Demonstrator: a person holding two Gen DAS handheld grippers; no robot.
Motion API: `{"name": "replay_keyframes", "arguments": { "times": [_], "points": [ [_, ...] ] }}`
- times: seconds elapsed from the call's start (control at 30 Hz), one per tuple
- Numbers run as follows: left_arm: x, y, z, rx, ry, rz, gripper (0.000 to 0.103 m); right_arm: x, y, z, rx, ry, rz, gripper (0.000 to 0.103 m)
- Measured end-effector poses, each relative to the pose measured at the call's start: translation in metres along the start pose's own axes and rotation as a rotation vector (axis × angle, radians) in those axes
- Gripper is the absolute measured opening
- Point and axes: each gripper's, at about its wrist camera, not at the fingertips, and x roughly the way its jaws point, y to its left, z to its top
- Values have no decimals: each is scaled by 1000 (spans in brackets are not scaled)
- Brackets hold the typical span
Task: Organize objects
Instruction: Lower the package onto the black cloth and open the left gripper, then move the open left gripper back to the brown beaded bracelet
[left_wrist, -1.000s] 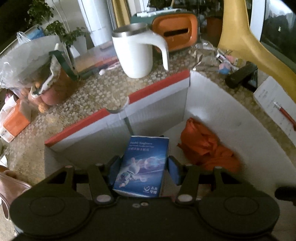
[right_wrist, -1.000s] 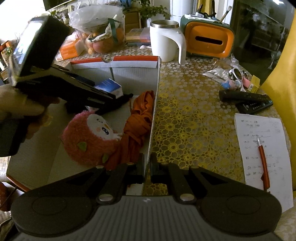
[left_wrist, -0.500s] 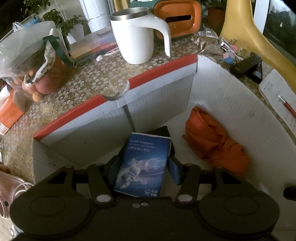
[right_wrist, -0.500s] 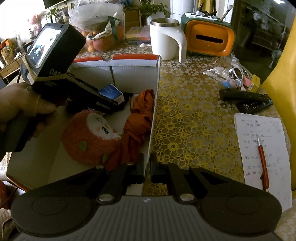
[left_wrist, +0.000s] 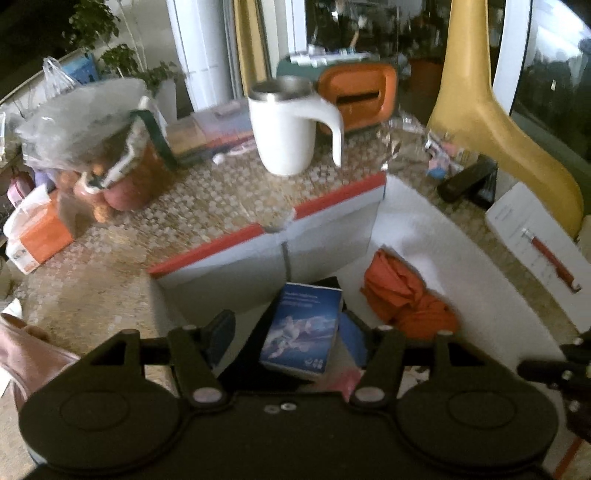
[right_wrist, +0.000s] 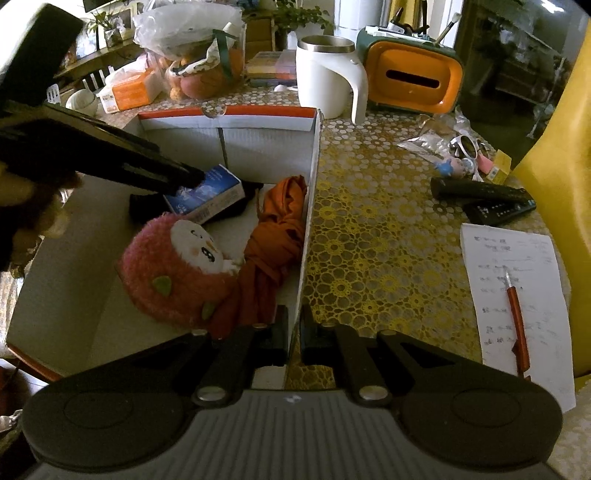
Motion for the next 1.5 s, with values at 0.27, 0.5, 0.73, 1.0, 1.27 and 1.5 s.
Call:
{"name": "replay_keyframes", "arguments": {
  "times": [0.27, 0.5, 0.73, 1.0, 1.27, 1.5],
  "points": [
    [-48, 31, -16, -43, -65, 28, 61, 0, 6, -2, -3, 4, -27, 5],
    [-96, 66, -36, -86, -120, 71, 64, 0, 11, -6, -14, 13, -45, 5],
    [-129, 98, -59, -123, -156, 135, 75, 1, 12, -8, 1, 21, -55, 5],
    [-151, 132, -88, -177, -207, 186, 100, 0, 16, -9, -2, 20, -70, 5],
    [-149, 157, -115, -219, -204, 206, 102, -1, 21, -8, -12, 30, -76, 5],
    [-128, 170, -149, -235, -153, 229, 102, 0, 24, -8, -26, 37, -83, 5]
  ]
}}
